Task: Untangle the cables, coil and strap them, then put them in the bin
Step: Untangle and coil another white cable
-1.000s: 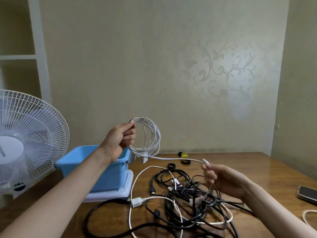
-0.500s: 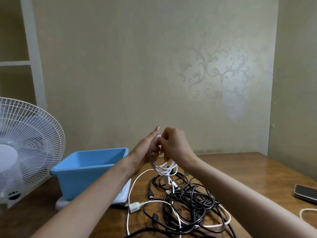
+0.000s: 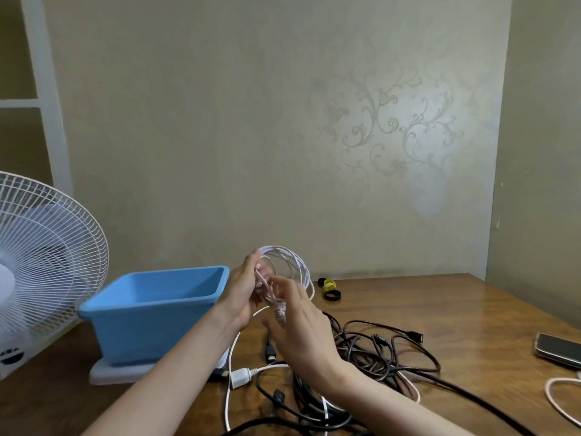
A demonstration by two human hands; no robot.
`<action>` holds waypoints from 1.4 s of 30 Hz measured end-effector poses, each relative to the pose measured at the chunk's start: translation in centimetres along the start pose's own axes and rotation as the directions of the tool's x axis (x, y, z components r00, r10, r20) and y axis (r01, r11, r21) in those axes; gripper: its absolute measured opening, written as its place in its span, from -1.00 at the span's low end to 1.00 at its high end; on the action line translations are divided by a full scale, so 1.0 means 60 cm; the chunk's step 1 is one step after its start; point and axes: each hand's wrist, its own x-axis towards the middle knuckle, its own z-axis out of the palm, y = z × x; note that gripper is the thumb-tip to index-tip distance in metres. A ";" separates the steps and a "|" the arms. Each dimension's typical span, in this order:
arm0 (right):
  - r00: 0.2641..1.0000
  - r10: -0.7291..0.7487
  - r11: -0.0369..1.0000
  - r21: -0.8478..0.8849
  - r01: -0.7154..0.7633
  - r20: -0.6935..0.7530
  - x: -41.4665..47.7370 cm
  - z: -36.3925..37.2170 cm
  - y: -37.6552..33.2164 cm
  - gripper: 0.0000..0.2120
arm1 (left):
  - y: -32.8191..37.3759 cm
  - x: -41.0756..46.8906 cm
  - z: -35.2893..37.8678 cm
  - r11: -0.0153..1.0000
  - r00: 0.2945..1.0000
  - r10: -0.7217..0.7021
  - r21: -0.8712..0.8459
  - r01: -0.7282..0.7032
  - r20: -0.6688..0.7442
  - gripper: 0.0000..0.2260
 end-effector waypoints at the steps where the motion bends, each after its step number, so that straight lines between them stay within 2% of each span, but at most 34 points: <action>1: 0.998 -0.014 0.999 0.037 0.017 -0.064 0.004 0.003 0.011 -0.71 | -0.006 -0.002 -0.001 1.000 1.000 -0.007 -0.008 0.007 0.026 -0.64; 3: 0.983 -0.067 0.996 0.041 0.075 -0.173 0.019 0.009 0.034 -0.88 | -0.019 0.000 -0.005 0.997 0.997 -0.012 -0.077 0.018 0.070 -0.62; 6: 0.958 -0.153 0.987 -0.080 0.138 -0.244 0.036 0.019 0.054 -0.93 | -0.027 0.005 -0.009 0.987 0.996 -0.031 -0.155 0.044 0.087 -0.63; 9: 0.961 -0.097 0.995 -0.010 0.098 -0.258 0.054 0.015 0.064 -0.95 | -0.038 0.007 -0.004 1.000 0.992 0.006 -0.024 -0.003 0.124 -0.76; 10: 0.971 -0.085 0.996 -0.001 0.087 -0.225 0.061 0.014 0.069 -0.90 | -0.045 0.009 -0.006 0.999 0.993 0.017 0.031 -0.021 0.119 -0.81; 12: 0.994 -0.102 0.992 0.075 0.104 -0.027 0.075 0.002 0.078 -0.87 | -0.057 0.012 -0.013 0.994 0.995 0.029 0.101 -0.039 0.098 -0.85; 14: 0.971 -0.081 0.946 0.325 0.003 0.227 0.093 -0.012 0.099 -0.91 | -0.073 0.018 -0.031 0.996 0.999 0.018 0.091 -0.022 0.046 -0.83; 15: 0.964 -0.025 0.897 0.432 -0.095 0.264 0.104 -0.020 0.116 -0.90 | -0.081 0.017 -0.039 0.997 1.000 0.007 0.074 -0.009 0.020 -0.82; 17: 0.969 0.193 0.856 0.456 -0.244 0.157 0.143 -0.024 0.189 -0.85 | -0.102 0.020 -0.056 0.992 0.999 0.022 0.124 -0.018 -0.027 -0.80; 19: 0.925 0.380 0.901 0.224 -0.372 0.009 0.182 -0.009 0.292 -0.84 | -0.124 0.022 -0.068 0.969 0.997 0.076 0.239 -0.068 -0.024 -0.75; 21: 0.869 0.488 0.871 -0.103 -0.480 0.081 0.200 0.010 0.383 -0.91 | -0.134 0.019 -0.071 0.955 0.997 0.068 0.289 -0.073 0.028 -0.71; 23: 0.802 0.547 0.823 -0.332 -0.461 0.241 0.209 0.041 0.448 -0.74 | -0.138 0.021 -0.075 0.953 0.997 0.038 0.298 -0.056 0.063 -0.66; 24: 0.788 0.543 0.822 -0.378 -0.427 0.291 0.210 0.057 0.467 -0.65 | -0.133 0.022 -0.076 0.957 0.998 0.016 0.287 -0.033 0.062 -0.68; 26: 0.807 0.498 0.836 -0.424 -0.350 0.316 0.218 0.085 0.484 -0.55 | -0.125 0.026 -0.081 0.970 0.998 -0.033 0.244 0.018 0.059 -0.77; 28: 0.825 0.467 0.840 -0.451 -0.302 0.318 0.228 0.111 0.492 -0.54 | -0.118 0.029 -0.091 0.978 0.998 -0.043 0.205 0.031 0.051 -0.74; 30: 0.815 0.487 0.828 -0.463 -0.317 0.314 0.236 0.125 0.492 -0.64 | -0.116 0.034 -0.101 0.989 0.998 -0.016 0.149 0.007 0.057 -0.83; 32: 0.803 0.508 0.823 -0.451 -0.345 0.312 0.237 0.124 0.481 -0.87 | -0.117 0.033 -0.102 0.990 0.997 0.012 0.142 -0.023 0.081 -0.85; 33: 0.806 0.502 0.834 -0.420 -0.357 0.313 0.235 0.119 0.469 -0.98 | -0.118 0.033 -0.100 0.989 0.994 0.034 0.138 -0.048 0.100 -0.82; 35: 0.824 0.478 0.872 -0.275 -0.404 0.305 0.227 0.097 0.433 -0.86 | -0.121 0.029 -0.095 0.985 0.987 0.083 0.139 -0.102 0.137 -0.75; 37: 0.869 0.395 0.890 0.112 -0.443 0.298 0.211 0.064 0.372 -0.86 | -0.120 0.025 -0.089 0.970 0.980 0.135 0.180 -0.161 0.147 -0.72; 39: 0.907 0.288 0.766 0.496 -0.410 0.307 0.186 0.023 0.297 -0.89 | -0.120 0.022 -0.087 0.949 0.974 0.180 0.236 -0.209 0.139 -0.69; 40: 0.917 0.235 0.675 0.625 -0.392 0.322 0.171 0.005 0.259 -0.90 | -0.119 0.021 -0.087 0.942 0.972 0.190 0.253 -0.219 0.135 -0.67; 42: 0.912 0.168 0.499 0.765 -0.406 0.374 0.139 -0.019 0.186 -0.87 | -0.121 0.014 -0.084 0.945 0.975 0.175 0.254 -0.205 0.136 -0.63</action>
